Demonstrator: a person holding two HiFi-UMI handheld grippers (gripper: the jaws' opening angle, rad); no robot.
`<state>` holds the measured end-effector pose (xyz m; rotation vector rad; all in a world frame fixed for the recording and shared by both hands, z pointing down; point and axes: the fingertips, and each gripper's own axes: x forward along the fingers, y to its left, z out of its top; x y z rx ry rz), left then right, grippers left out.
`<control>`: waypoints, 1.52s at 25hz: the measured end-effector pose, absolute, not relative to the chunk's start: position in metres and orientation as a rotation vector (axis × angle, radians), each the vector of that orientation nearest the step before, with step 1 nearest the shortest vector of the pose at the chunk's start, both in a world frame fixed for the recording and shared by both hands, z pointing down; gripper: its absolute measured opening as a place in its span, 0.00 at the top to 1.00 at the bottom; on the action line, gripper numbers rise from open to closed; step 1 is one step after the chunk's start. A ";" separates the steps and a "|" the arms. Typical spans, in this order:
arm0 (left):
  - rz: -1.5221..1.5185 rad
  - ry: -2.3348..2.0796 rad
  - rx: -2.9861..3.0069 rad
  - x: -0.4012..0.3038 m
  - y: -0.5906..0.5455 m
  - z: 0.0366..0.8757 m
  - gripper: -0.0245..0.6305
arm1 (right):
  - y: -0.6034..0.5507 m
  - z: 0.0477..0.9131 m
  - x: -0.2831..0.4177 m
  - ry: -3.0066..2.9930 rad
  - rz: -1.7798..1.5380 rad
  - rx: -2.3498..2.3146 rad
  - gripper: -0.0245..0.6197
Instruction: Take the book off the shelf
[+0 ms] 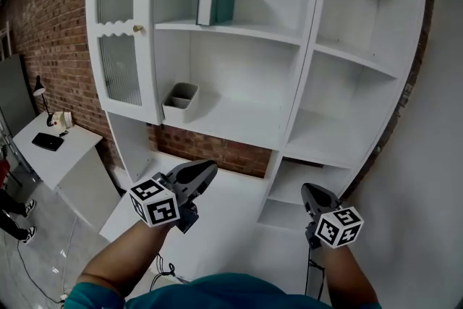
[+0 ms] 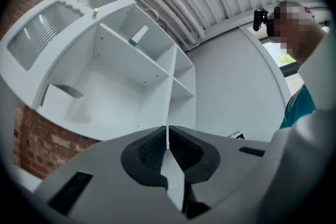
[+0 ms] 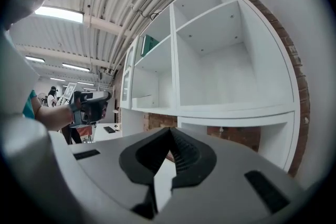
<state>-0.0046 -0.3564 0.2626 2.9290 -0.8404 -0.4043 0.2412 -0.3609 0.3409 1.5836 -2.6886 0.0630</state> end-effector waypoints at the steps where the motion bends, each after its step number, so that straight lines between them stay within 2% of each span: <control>1: -0.400 -0.834 2.958 -0.003 -0.355 0.251 0.93 | -0.363 0.330 0.241 -2.692 0.052 1.595 0.93; 12: -0.357 -0.902 3.089 -0.004 -0.364 0.154 0.92 | -0.371 0.228 0.238 -2.670 -0.092 1.654 0.93; 14: -0.355 -0.914 3.104 -0.004 -0.367 0.139 0.82 | -0.370 0.210 0.239 -2.660 -0.124 1.663 0.93; 24: -0.332 -1.130 3.121 -0.021 -0.387 0.057 0.54 | -0.369 0.125 0.232 -2.645 -0.275 1.648 0.93; 38: -0.263 -1.536 3.033 -0.053 -0.455 -0.050 0.48 | -0.378 0.006 0.232 -2.631 -0.439 1.713 0.93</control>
